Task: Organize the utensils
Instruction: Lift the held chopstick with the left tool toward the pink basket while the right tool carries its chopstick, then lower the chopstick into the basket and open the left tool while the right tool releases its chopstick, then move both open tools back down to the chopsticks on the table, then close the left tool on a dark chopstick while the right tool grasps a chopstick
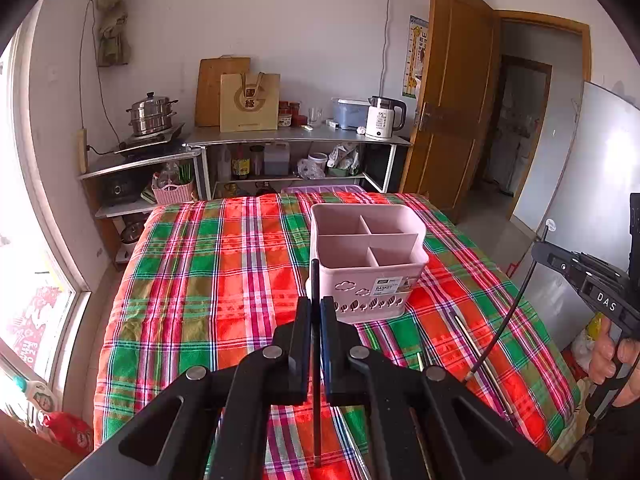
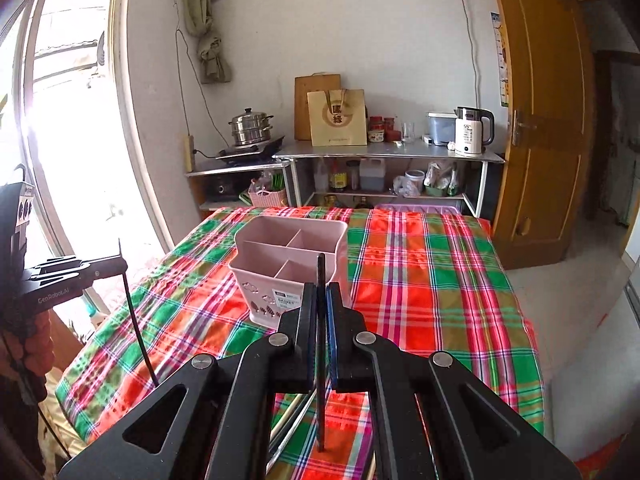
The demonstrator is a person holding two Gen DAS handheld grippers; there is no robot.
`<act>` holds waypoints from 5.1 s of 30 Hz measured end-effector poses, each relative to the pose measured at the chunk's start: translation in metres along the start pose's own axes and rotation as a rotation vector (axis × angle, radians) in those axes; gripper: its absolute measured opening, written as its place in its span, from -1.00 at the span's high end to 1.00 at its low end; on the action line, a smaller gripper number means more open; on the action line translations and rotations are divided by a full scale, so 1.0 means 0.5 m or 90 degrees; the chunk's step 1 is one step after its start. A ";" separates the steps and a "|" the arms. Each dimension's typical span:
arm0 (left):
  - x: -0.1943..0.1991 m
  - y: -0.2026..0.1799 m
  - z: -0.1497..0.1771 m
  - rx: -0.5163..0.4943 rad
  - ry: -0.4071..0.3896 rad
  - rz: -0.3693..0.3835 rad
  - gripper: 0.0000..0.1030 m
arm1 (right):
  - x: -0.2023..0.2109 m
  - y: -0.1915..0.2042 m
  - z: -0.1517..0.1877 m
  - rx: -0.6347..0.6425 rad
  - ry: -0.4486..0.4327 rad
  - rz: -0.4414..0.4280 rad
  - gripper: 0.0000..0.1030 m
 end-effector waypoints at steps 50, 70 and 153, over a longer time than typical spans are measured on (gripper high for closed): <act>-0.174 0.028 -0.285 0.080 -0.036 0.093 0.92 | -0.185 0.082 -0.230 -0.036 -0.078 -0.095 0.92; -0.155 0.047 -0.233 0.072 -0.059 0.063 0.47 | -0.221 0.074 -0.148 -0.022 -0.020 -0.088 0.72; -0.269 -0.186 0.307 -0.003 0.206 0.142 0.33 | -0.165 -0.110 0.344 -0.033 0.234 0.024 0.68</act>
Point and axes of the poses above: each gripper's, at about its wrist camera, not at the fingertips, and x roughly against the way its jaws point, y to its left, z to its underside, the point moved 10 cm from there along -x, roughly the way its jaws point, and after that the axes turned 1 degree about -y, right-handed, at the moved point
